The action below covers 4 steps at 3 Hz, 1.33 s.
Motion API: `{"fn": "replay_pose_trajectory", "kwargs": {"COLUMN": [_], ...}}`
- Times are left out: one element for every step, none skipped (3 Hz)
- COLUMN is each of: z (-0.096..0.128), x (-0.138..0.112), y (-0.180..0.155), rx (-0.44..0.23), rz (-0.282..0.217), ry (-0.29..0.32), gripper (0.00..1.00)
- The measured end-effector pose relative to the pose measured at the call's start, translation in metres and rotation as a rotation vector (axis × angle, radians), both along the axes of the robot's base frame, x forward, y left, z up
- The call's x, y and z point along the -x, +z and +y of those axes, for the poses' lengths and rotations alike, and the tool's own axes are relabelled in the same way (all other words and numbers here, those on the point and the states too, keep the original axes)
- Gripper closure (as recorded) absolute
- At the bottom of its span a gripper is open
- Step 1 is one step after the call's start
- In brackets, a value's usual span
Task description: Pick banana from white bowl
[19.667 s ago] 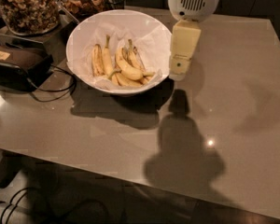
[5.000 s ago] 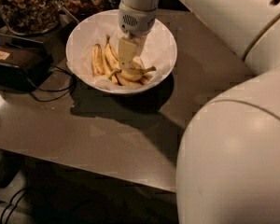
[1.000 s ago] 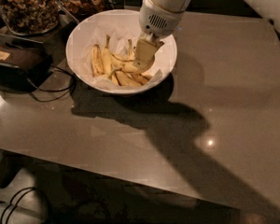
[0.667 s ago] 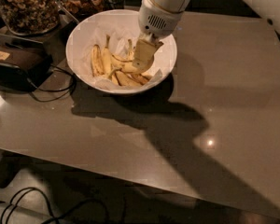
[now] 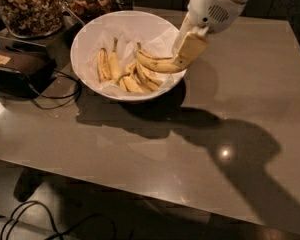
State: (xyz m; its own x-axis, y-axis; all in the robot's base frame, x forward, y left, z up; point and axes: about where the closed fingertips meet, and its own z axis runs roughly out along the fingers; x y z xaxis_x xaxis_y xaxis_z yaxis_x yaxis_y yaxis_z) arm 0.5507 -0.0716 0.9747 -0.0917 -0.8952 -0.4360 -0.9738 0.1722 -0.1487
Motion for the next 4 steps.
{"fn": "replay_pose_trajectory", "kwargs": {"z": [-0.035,-0.034,-0.029,-0.016], "x": [0.019,0.018,0.018,0.036], "y": [0.013,0.012,0.014,0.022], "rx": [-0.02,-0.009,-0.002,-0.013], "rz": [-0.049,-0.076,-0.086,-0.101], "ry": [0.093,0.143,0.145,0.143], "gripper": [1.0,1.0,1.0,1.0]}}
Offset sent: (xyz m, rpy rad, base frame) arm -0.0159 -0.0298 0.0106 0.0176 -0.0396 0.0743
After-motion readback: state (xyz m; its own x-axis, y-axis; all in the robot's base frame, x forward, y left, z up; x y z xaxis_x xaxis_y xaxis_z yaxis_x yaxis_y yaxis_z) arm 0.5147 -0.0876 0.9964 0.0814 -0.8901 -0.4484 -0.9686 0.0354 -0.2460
